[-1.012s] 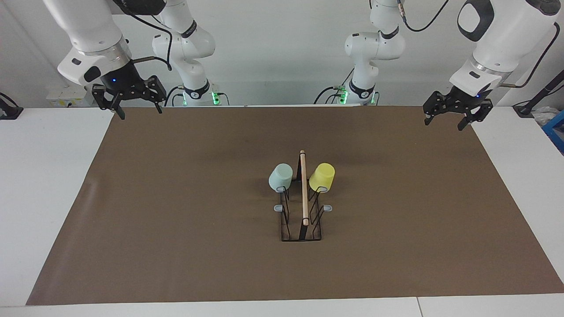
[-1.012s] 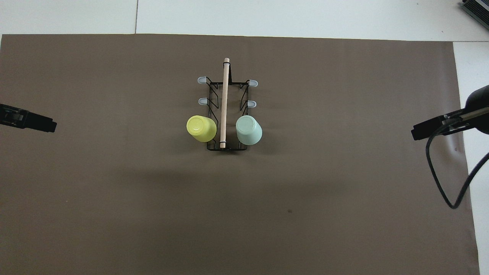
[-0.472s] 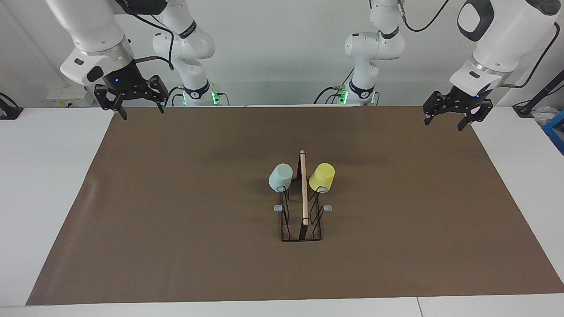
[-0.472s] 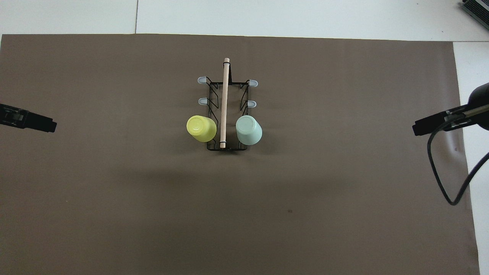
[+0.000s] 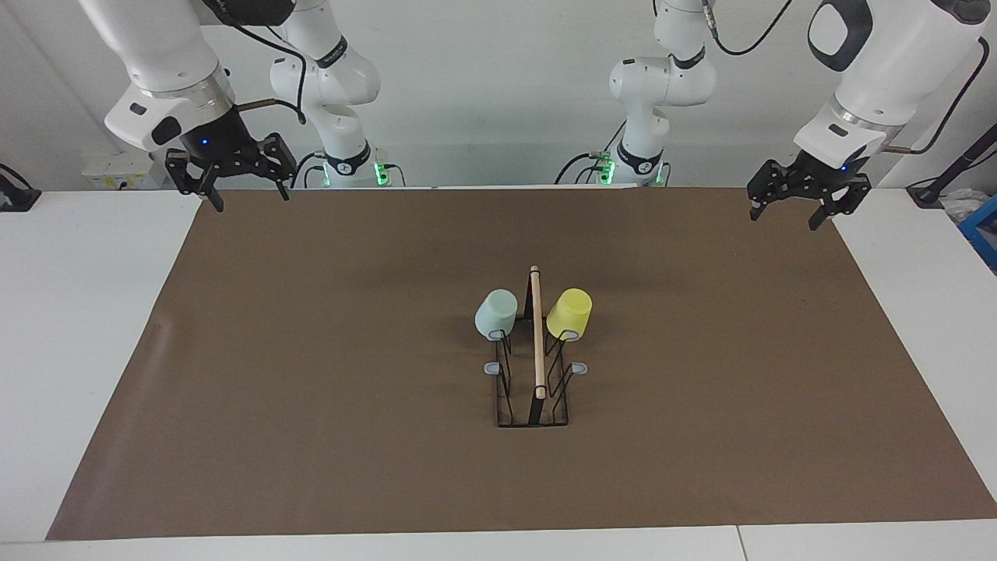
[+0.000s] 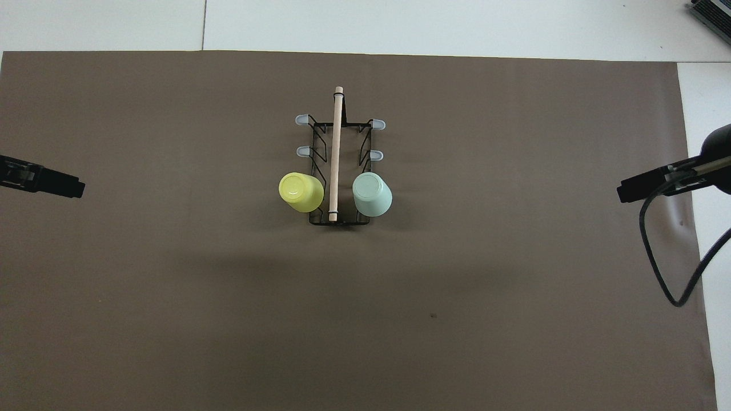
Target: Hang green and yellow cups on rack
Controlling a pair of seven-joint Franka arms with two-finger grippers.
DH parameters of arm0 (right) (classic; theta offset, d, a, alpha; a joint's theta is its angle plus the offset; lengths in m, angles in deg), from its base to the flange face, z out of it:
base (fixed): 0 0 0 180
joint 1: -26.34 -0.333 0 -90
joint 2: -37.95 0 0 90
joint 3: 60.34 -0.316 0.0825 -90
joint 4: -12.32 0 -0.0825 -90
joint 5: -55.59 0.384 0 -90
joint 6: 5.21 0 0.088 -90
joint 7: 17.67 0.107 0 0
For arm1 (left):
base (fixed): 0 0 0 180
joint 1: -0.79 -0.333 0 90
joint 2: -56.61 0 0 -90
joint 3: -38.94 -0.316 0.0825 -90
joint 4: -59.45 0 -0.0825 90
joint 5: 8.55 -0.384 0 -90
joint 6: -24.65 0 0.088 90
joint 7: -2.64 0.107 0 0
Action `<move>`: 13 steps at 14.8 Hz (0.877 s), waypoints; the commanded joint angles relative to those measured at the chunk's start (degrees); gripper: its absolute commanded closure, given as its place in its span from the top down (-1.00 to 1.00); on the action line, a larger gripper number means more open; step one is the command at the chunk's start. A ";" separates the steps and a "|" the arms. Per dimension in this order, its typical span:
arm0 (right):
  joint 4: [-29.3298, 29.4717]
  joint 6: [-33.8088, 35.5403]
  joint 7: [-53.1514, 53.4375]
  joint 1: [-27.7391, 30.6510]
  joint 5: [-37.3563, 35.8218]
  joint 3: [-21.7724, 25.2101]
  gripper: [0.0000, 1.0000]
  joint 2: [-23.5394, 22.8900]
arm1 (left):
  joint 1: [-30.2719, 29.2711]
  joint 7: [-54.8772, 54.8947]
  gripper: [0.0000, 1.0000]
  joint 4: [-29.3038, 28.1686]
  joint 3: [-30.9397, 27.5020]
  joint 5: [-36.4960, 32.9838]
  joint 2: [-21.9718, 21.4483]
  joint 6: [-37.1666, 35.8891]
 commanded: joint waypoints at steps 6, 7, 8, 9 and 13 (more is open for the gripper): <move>0.39 -0.53 0.39 -2.30 -0.52 2.82 1.00 -0.02 | -0.17 -0.78 1.00 -1.90 0.40 -0.84 -1.75 0.50; 0.48 -0.44 0.31 -2.12 -0.52 2.82 1.00 -0.02 | -0.26 -0.78 1.00 -1.90 0.31 -0.84 -1.75 0.24; 0.57 -0.44 0.13 -1.42 -0.44 2.65 1.00 -0.10 | -0.26 -0.78 1.00 -1.90 0.31 -0.84 -1.75 0.15; 0.57 -0.44 -0.04 -0.89 -0.44 2.56 1.00 -0.02 | -0.26 -0.87 1.00 -1.90 0.31 -0.84 -1.75 0.15; 0.48 -0.44 0.04 -0.10 -0.44 2.03 1.00 0.07 | 0.09 -0.70 1.00 -1.47 0.31 -0.93 -1.49 0.15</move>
